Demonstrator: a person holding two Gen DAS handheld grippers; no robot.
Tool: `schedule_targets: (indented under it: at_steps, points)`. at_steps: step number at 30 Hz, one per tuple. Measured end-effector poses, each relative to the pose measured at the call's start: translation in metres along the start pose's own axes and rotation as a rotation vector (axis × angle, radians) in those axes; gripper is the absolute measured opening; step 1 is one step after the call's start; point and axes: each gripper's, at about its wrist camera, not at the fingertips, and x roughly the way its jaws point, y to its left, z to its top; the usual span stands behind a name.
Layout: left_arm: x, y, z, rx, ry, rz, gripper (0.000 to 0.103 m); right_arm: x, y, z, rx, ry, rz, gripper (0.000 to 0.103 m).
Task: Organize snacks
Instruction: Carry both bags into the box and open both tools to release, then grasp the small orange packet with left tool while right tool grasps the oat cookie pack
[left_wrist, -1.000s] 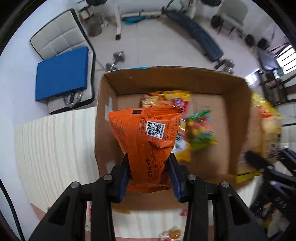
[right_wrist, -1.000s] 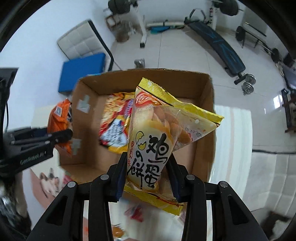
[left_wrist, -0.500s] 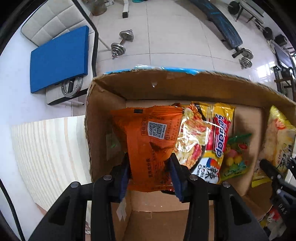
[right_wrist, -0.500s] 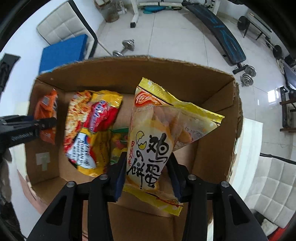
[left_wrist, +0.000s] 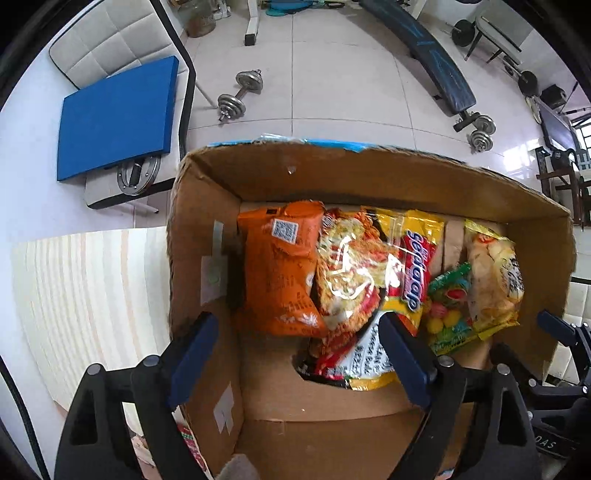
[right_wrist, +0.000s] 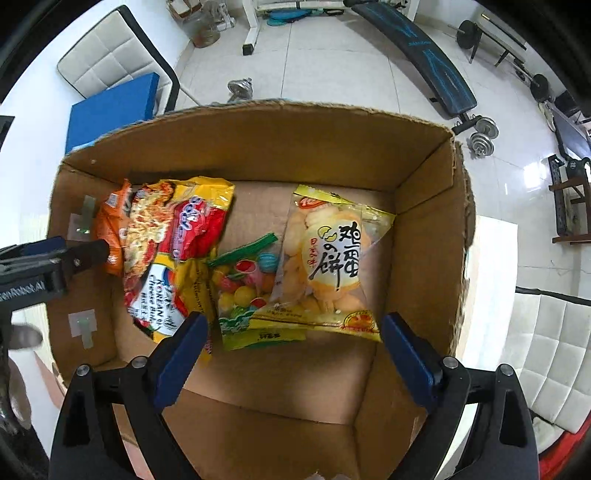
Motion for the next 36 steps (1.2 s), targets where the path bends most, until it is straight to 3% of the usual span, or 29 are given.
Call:
schedule_targets:
  at_steps: [4,8,17,26,31,36]
  points:
    - [-0.02,-0.004,-0.022,0.012,-0.06,-0.014,0.089,-0.017,0.01,-0.017,-0.014,-0.044,-0.014,0.097]
    - [-0.045,-0.009,-0.056,0.026,-0.15,0.027,0.089,-0.035,0.014,-0.037,-0.013,-0.103,-0.021,0.097]
    - [-0.089,-0.011,-0.138,0.011,-0.272,0.031,0.089,-0.079,0.026,-0.106,-0.004,-0.217,-0.029,0.098]
    - [-0.123,-0.006,-0.214,0.016,-0.356,0.023,0.089,-0.126,0.031,-0.183,0.065,-0.311,0.042,0.098]
    - [-0.115,0.01,-0.274,0.022,-0.35,0.057,0.089,-0.102,0.043,-0.245,0.091,-0.23,0.082,0.098]
    - [-0.063,0.044,-0.342,0.027,-0.238,0.107,0.089,-0.04,0.052,-0.311,0.134,-0.047,0.139,0.098]
